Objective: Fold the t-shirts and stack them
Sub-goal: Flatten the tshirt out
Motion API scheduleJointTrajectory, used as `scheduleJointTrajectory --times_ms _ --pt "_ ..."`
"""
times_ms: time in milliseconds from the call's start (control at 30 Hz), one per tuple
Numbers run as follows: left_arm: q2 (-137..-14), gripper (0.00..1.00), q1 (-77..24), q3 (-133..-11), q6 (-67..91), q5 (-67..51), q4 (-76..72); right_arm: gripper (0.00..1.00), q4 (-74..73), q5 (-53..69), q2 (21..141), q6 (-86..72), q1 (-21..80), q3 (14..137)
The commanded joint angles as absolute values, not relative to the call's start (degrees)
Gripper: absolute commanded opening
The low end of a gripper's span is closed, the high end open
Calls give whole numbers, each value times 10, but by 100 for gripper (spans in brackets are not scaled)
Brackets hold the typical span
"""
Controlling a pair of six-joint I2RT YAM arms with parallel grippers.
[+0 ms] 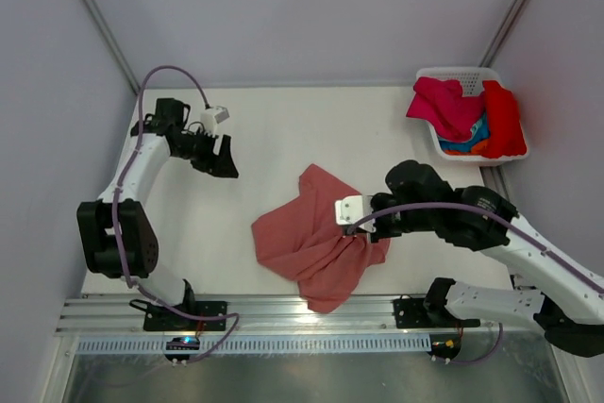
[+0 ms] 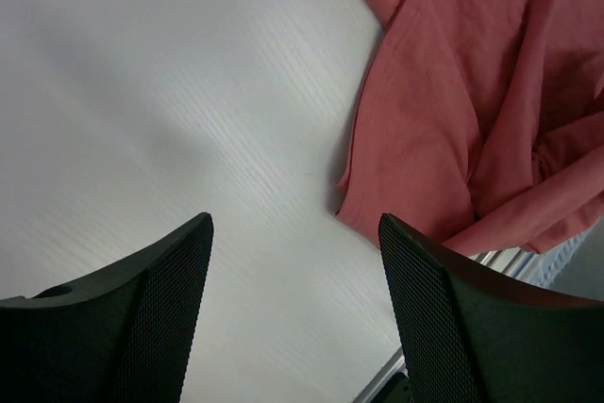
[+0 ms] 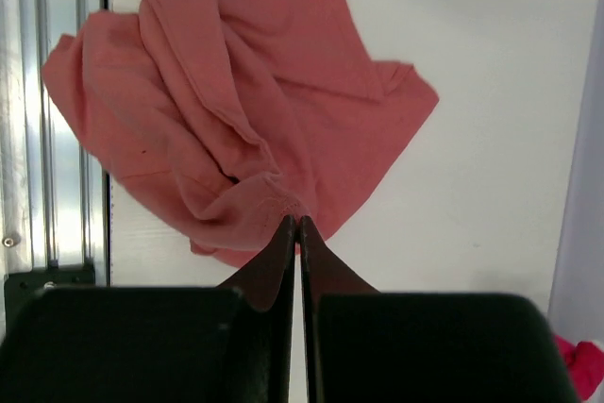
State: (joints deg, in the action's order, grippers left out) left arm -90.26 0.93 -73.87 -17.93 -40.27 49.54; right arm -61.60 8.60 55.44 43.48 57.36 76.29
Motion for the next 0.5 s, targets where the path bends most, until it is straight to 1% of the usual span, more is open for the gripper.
scheduleJointTrajectory --times_ms 0,67,100,233,333,467 --pt "-942 72 -36 -794 -233 -416 552 3 -601 71 527 449 541 747" --pt "-981 72 -73 -828 -282 -431 595 3 -633 69 516 460 534 749" --pt "-995 72 -85 -838 -295 -436 637 3 -638 75 513 461 526 746" --pt "-1062 71 -161 -894 -341 -449 715 3 -650 98 513 461 519 730" --pt "-1101 68 -216 -923 -335 -416 726 3 -648 107 522 455 519 726" --pt "-1123 68 -270 -926 -302 -372 686 3 -644 120 534 449 519 728"
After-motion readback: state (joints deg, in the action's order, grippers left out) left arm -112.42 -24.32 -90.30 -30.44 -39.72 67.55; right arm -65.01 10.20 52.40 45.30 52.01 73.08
